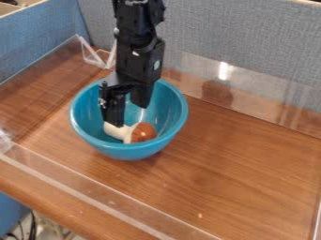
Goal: Put the mushroom in the blue bowl
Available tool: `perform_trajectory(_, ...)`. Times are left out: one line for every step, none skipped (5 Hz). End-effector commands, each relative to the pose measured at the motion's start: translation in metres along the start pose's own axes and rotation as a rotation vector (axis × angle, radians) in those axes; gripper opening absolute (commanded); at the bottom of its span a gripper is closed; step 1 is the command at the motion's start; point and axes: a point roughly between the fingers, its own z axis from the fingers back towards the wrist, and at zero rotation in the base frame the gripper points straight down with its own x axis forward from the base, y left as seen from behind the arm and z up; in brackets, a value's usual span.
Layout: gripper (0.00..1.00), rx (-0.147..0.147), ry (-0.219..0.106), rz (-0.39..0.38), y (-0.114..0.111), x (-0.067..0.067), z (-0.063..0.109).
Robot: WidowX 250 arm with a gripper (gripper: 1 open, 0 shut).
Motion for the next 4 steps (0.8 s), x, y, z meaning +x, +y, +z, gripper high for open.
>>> perform_trajectory(1.0,0.077,0.001,0.016,-0.0007,-0.0043,0.0222)
perform_trajectory(1.0,0.084,-0.007,0.018,-0.0017,-0.0036,0.0259)
perform_trajectory(1.0,0.086,-0.012,0.02,-0.002,-0.0026,0.0261)
perform_trajectory(1.0,0.088,-0.017,0.021,-0.0024,-0.0014,0.0266)
